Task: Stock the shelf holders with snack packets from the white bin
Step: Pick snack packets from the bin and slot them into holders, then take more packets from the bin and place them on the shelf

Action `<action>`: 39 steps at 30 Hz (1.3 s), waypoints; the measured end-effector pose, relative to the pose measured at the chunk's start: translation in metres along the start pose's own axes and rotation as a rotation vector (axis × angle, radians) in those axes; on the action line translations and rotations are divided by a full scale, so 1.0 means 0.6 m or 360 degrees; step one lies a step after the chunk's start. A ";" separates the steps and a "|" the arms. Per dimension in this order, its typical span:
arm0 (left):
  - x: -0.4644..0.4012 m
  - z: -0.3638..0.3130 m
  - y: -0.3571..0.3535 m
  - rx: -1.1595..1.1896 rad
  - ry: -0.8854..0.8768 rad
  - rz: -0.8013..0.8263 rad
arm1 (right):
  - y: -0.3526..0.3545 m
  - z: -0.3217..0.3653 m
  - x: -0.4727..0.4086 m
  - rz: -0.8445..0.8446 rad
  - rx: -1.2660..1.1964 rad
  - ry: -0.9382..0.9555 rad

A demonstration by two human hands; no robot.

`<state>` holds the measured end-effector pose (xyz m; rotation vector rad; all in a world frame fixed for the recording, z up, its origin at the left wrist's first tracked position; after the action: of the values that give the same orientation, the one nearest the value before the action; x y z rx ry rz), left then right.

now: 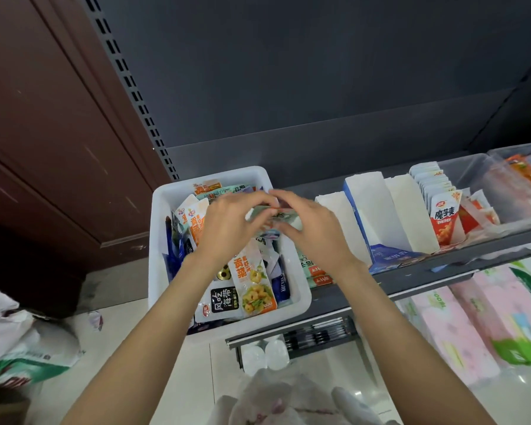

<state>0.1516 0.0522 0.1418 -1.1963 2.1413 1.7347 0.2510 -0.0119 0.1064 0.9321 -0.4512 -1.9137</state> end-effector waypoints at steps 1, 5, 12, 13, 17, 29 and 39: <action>-0.001 -0.023 0.007 -0.0006 -0.0057 -0.0084 | 0.018 0.011 -0.003 -0.0061 0.0051 0.0059; 0.019 -0.025 -0.015 0.0270 0.0306 -0.0162 | 0.096 -0.020 0.019 -0.0350 0.0121 -0.0045; 0.092 0.009 -0.180 -0.0069 0.0569 0.0603 | 0.132 -0.166 0.132 -0.0556 -0.0283 -0.0669; 0.099 0.010 -0.196 -0.0114 0.0545 0.0672 | 0.119 -0.166 0.134 -0.0528 -0.0263 -0.0625; 0.099 0.000 -0.200 -0.0092 0.0475 0.0565 | 0.037 -0.145 0.125 -0.0211 -0.0012 -0.0283; 0.108 -0.058 -0.197 -0.0343 0.0072 0.0460 | -0.022 -0.136 0.128 0.0148 0.0396 -0.0231; 0.233 0.149 -0.092 -0.0286 0.1036 0.0440 | -0.167 -0.023 0.080 0.0663 0.0044 -0.0338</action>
<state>0.0609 0.0613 -0.0075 -1.7868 2.6514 1.8598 0.1893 -0.0021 0.0136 0.5954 -0.7369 -1.6295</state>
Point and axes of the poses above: each hand's wrist, its own x-axis away from the middle knuckle, its own y-axis out of the back of the hand, z = x × y, the point moved 10 cm from there along -x, towards the middle knuckle, and after that the axes turned 8 degrees about -x, right-handed, at the moved point
